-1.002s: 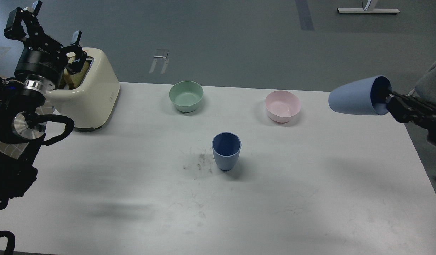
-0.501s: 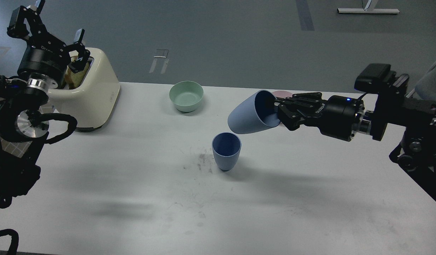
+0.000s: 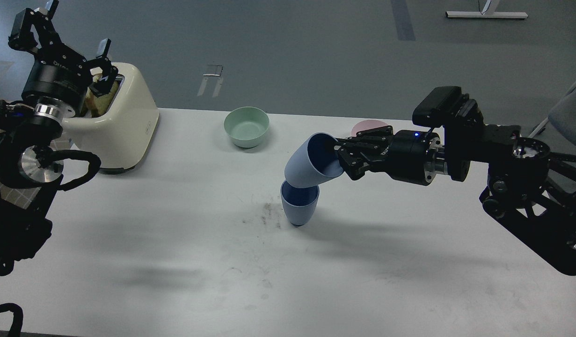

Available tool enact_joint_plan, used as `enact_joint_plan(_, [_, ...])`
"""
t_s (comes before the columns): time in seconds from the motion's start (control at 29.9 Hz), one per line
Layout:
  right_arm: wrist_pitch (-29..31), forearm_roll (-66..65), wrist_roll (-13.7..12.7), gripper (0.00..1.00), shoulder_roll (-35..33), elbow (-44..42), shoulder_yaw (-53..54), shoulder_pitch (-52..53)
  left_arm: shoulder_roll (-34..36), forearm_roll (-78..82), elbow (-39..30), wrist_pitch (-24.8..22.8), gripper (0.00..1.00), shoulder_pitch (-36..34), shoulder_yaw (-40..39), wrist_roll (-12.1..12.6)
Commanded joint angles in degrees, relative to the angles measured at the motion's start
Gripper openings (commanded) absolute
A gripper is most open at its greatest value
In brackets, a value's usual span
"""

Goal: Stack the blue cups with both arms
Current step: 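Tilt the light blue cup down into the dark blue cup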

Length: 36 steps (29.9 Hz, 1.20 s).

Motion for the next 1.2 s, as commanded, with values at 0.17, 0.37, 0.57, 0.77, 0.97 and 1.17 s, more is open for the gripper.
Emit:
enact_joint_plan(0.17, [0.0, 0.1, -0.3, 0.0, -1.3, 0.7, 0.0, 0.0, -0.2, 0.0, -0.3, 0.1, 0.98, -0.2, 0.0, 0.1])
enact_joint_plan(0.37, [0.0, 0.1, -0.4, 0.0, -2.2, 0.8, 0.0, 0.0, -0.3, 0.0, -0.5, 0.0, 0.98, -0.2, 0.1, 0.1])
enact_joint_plan(0.57, [0.0, 0.2, -0.4, 0.0, -3.5, 0.8, 0.0, -1.2, -0.6, 0.3, -0.5, 0.0, 0.98, -0.2, 0.0, 0.1])
enact_joint_plan(0.77, [0.0, 0.0, -0.4, 0.0, -2.9, 0.7, -0.7, -1.5, -1.1, 0.9, -0.4, 0.0, 0.98, -0.2, 0.0, 0.1])
enact_joint_plan(0.97, [0.0, -0.1, -0.6, 0.0, -3.0, 0.6, -0.7, -1.1, -1.3, 0.9, -0.4, 0.0, 0.97, -0.3, 0.0, 0.1])
enact_joint_plan(1.17, [0.0, -0.2, -2.1, 0.0, -1.2, 0.2, -1.6, -1.2, -1.2, 0.9, -0.4, -0.1, 0.98, -0.2, 0.0, 0.1])
